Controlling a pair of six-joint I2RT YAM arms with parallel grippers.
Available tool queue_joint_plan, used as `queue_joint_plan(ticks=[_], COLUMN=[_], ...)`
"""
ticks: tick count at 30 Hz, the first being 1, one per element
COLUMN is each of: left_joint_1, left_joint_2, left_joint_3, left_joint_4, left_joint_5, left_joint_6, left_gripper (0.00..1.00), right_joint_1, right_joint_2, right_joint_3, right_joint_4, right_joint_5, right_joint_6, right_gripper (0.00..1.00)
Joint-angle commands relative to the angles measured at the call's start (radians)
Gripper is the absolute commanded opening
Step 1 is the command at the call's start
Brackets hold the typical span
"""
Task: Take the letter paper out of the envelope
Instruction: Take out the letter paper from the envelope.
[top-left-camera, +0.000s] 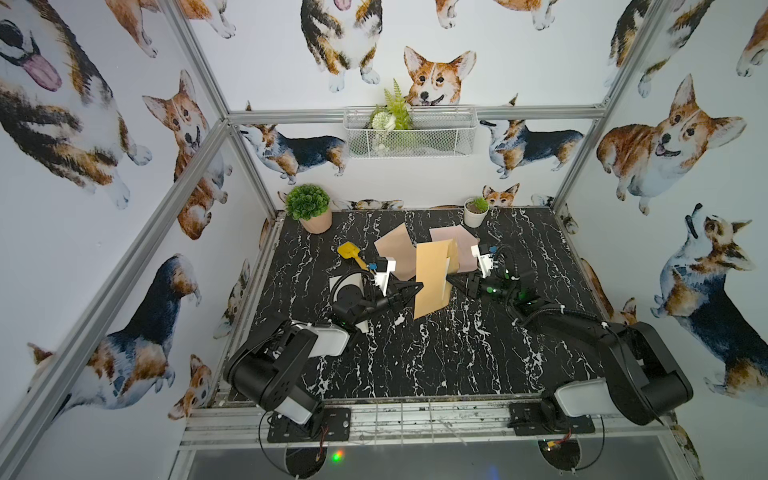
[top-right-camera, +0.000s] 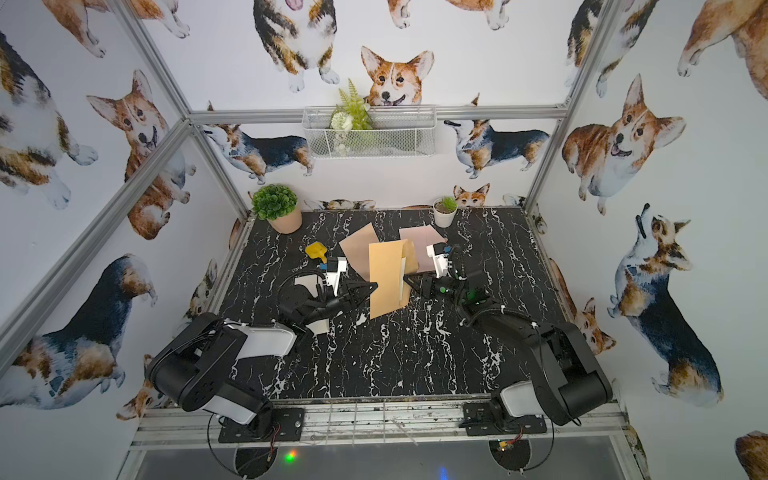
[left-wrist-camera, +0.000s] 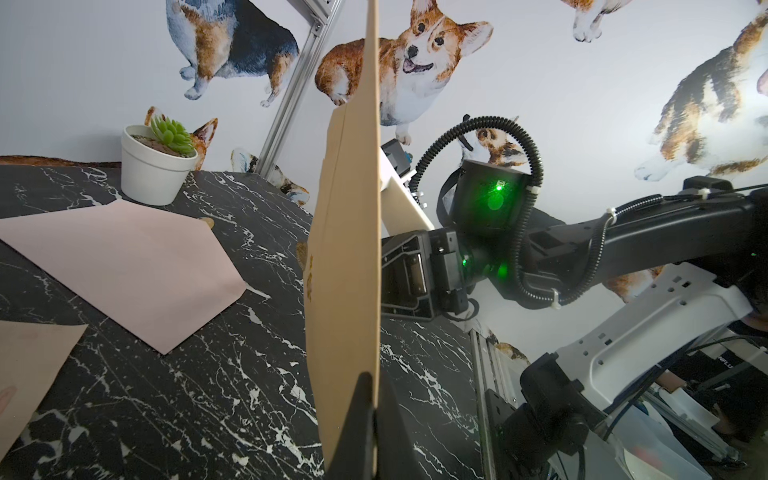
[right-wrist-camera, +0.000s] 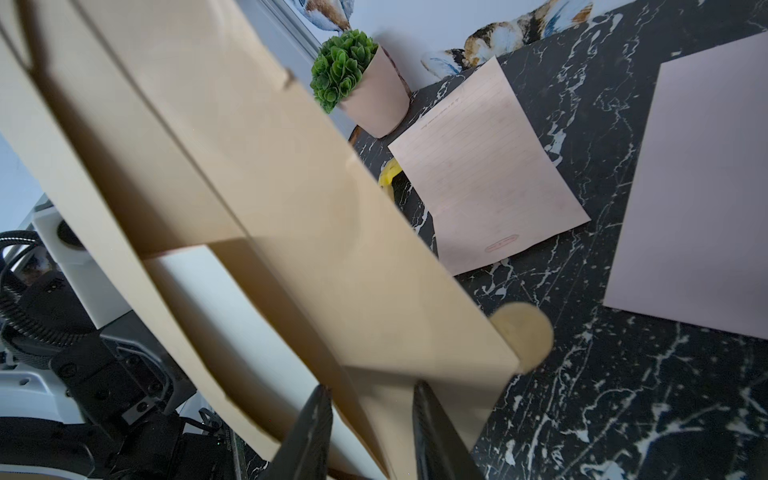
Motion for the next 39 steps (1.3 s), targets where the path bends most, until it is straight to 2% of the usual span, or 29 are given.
queue_joint_plan(ticks=[1, 6, 12, 17, 24, 35, 39], left_joint_1=[0.0, 0.0, 0.0, 0.0, 0.0, 0.0, 0.001], left_joint_2=[-0.012, 0.004, 0.029, 0.039, 0.049, 0.013, 0.005], left_joint_3=[0.004, 0.007, 0.009, 0.011, 0.01, -0.003, -0.006], left_joint_4=[0.038, 0.032, 0.056, 0.063, 0.063, 0.032, 0.023], left_joint_5=[0.022, 0.015, 0.015, 0.016, 0.01, -0.013, -0.019], left_joint_6=[0.003, 0.006, -0.007, -0.01, -0.006, 0.013, 0.021], left_gripper=[0.0, 0.0, 0.0, 0.0, 0.0, 0.0, 0.0], right_joint_1=[-0.004, -0.001, 0.033, 0.053, 0.075, 0.07, 0.059], right_joint_2=[0.015, -0.002, -0.066, -0.046, -0.066, -0.214, -0.243], right_joint_3=[0.012, 0.0, 0.015, 0.007, 0.012, -0.052, -0.069], right_joint_4=[0.09, 0.14, 0.006, 0.026, -0.009, -0.175, -0.19], right_joint_5=[-0.064, -0.092, -0.066, -0.06, -0.039, 0.077, 0.082], right_joint_6=[0.028, 0.059, -0.024, -0.018, -0.035, -0.115, -0.113], right_gripper=[0.35, 0.34, 0.34, 0.33, 0.19, 0.01, 0.0])
